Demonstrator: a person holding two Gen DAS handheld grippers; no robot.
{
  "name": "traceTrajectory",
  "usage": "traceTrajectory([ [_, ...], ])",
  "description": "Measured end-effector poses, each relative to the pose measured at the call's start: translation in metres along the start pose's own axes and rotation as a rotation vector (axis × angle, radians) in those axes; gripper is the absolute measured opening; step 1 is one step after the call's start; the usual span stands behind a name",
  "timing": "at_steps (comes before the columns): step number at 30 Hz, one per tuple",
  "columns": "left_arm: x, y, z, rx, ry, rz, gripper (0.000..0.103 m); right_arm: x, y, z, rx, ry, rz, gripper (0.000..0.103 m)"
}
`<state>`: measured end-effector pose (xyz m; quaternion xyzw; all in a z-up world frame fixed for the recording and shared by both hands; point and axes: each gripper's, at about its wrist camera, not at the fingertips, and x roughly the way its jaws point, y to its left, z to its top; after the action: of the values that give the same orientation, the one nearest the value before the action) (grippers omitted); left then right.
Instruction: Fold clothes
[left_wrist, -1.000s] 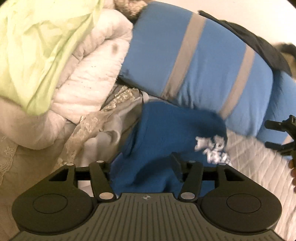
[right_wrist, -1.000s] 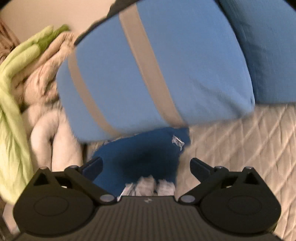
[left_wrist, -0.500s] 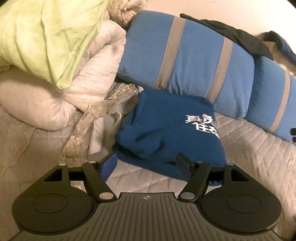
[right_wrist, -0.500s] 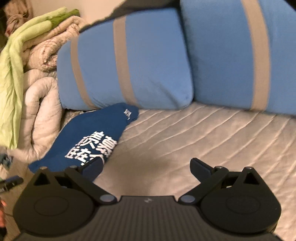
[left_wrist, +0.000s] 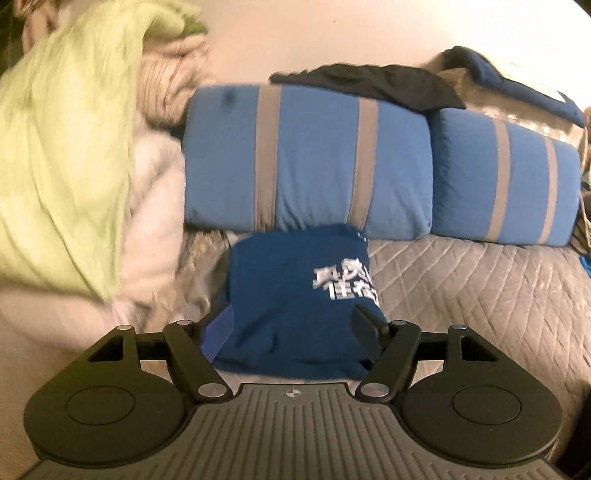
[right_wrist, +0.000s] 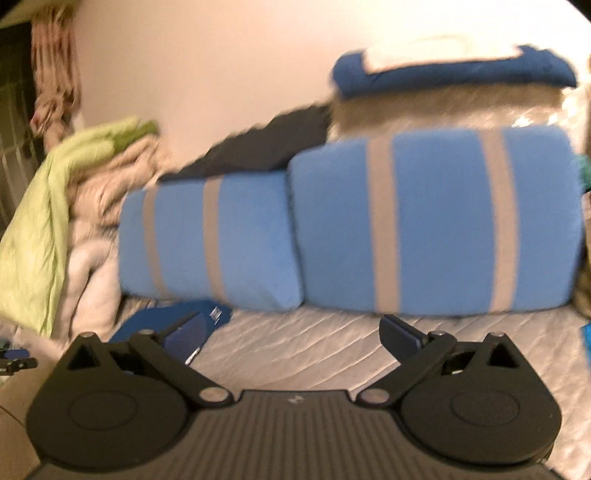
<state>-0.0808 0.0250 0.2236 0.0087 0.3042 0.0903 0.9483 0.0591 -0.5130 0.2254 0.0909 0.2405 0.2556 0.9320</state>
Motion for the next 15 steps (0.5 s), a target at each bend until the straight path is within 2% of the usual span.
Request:
traceTrajectory([
  [7, -0.051, 0.009, 0.046, 0.047, -0.101, -0.008, 0.071, -0.062, -0.053, 0.045, 0.027, -0.106, -0.115, 0.103],
  [10, -0.072, 0.010, 0.060, 0.054, -0.153, -0.007, 0.077, -0.090, -0.072, 0.064, 0.050, -0.153, -0.149, 0.103],
  [15, -0.096, 0.010, 0.070, -0.003, -0.211, -0.052, 0.078, -0.147, -0.099, 0.087, 0.026, -0.216, -0.237, 0.103],
])
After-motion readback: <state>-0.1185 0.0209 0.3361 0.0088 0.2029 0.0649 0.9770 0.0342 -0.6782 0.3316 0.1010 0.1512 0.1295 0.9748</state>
